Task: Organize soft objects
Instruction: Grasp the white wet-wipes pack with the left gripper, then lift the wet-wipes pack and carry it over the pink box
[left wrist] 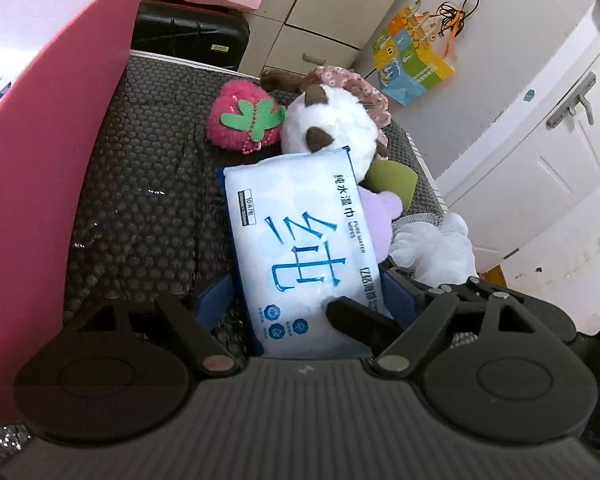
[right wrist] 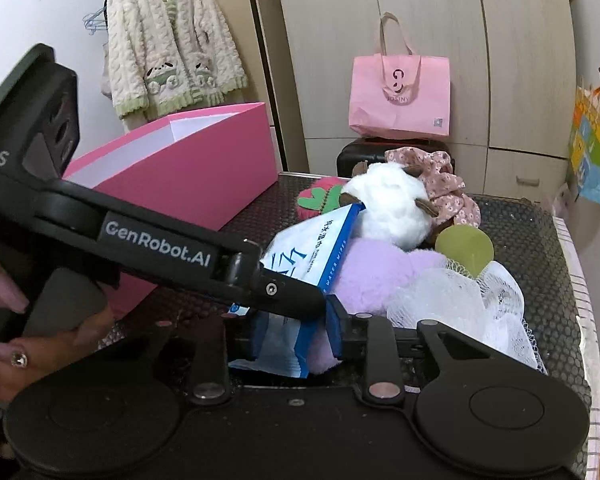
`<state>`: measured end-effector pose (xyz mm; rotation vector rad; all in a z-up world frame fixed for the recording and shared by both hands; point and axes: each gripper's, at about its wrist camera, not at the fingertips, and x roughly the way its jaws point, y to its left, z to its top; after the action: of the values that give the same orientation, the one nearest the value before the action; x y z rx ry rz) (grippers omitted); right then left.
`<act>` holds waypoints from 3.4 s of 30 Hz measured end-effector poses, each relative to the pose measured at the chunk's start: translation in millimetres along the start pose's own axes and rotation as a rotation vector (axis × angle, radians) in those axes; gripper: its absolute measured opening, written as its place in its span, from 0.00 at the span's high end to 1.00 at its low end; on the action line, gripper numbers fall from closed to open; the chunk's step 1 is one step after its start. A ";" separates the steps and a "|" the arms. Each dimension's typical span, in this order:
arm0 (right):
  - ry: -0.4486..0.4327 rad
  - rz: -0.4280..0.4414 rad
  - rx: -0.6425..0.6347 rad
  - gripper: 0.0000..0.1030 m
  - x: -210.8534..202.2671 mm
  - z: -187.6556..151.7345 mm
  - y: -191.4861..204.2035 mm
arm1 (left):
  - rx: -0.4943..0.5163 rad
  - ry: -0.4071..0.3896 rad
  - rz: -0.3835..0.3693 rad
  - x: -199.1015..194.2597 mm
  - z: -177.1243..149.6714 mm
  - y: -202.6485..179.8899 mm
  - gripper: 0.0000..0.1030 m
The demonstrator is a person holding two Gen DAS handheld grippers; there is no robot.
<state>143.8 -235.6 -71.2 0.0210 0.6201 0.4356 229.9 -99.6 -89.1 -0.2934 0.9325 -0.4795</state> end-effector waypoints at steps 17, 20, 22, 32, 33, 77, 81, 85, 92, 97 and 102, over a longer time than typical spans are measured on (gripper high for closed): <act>-0.045 -0.009 -0.021 0.65 -0.9 -10.2 3.7 | 0.079 -0.102 -0.021 -8.6 -17.7 -10.8 0.45; -0.045 -0.013 -0.014 0.65 -3.3 -10.2 5.7 | 0.090 -0.104 -0.018 -12.8 -18.9 -12.8 0.45; -0.041 -0.013 -0.008 0.65 -4.2 -8.7 7.4 | 0.097 -0.100 -0.010 -16.1 -18.9 -14.5 0.45; 0.003 0.036 0.040 0.62 -14.0 -4.5 23.3 | 0.187 -0.034 0.016 -43.7 -20.4 -19.3 0.45; 0.025 0.029 0.054 0.63 -14.5 -3.5 25.7 | 0.179 -0.025 0.012 -45.4 -21.5 -18.4 0.45; 0.282 0.425 -0.120 0.65 -56.6 60.7 189.2 | -0.034 0.137 0.016 -229.6 -44.0 66.7 0.45; 0.279 0.422 -0.135 0.64 -49.4 80.0 194.3 | 0.016 0.094 0.063 -235.9 -27.9 63.0 0.45; 0.246 0.407 -0.118 0.64 -39.7 99.2 193.8 | 0.038 0.066 0.070 -238.4 -5.6 65.8 0.45; 0.213 0.367 -0.104 0.64 -21.0 127.6 187.8 | 0.072 0.034 0.073 -230.9 36.9 74.1 0.45; 0.234 0.370 -0.043 0.64 10.7 145.1 171.2 | 0.064 0.041 0.068 -210.1 68.2 91.1 0.45; 0.249 0.323 0.005 0.64 46.6 148.4 157.4 | 0.047 0.068 0.059 -177.6 87.9 110.5 0.45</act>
<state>200.5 -57.5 47.2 0.0726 0.8680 0.7564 242.4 89.6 35.5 -0.2081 0.9916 -0.4589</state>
